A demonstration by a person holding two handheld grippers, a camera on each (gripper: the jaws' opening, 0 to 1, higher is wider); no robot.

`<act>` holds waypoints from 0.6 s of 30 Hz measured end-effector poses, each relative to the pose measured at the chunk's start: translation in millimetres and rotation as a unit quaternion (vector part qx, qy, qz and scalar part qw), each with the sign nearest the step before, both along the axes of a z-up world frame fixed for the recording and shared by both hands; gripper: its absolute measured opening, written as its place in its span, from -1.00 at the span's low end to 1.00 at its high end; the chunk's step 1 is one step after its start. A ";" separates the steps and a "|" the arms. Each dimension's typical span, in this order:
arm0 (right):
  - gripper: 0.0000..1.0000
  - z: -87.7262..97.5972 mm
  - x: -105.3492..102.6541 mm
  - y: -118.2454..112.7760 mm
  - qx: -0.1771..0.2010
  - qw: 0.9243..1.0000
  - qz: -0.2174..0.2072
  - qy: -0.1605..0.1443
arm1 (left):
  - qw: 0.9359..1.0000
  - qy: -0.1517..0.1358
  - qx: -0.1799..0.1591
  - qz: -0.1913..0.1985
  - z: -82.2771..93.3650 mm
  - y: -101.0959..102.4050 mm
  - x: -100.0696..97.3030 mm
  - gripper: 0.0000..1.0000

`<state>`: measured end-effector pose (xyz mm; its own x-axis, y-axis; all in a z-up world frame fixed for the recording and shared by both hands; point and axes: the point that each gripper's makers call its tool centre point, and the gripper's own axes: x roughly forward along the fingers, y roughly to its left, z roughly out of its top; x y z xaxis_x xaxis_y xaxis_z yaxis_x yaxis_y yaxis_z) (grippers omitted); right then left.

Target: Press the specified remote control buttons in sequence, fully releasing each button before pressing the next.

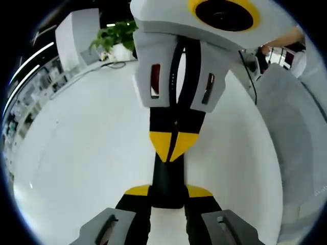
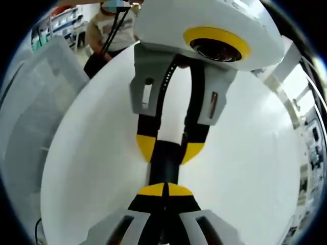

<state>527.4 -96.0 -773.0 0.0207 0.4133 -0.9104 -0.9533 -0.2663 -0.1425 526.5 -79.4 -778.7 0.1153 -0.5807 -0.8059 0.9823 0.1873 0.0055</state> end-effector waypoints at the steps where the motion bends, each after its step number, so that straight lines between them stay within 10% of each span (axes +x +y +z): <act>1: -1.00 0.1 -0.1 0.0 0.001 1.000 0.001 -0.001 | 1.000 0.000 0.000 0.000 -0.3 0.2 0.2 -0.53; 18: -1.00 1.2 -0.3 0.0 0.017 1.000 -0.004 -0.001 | 1.000 0.000 0.006 -0.002 -0.3 -0.4 0.0 -0.53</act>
<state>527.0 -96.0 -771.8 0.0258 0.4432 -0.8960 -0.9553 -0.2531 -0.1528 526.5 -79.7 -779.1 0.1131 -0.5708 -0.8133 0.9830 0.1834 0.0081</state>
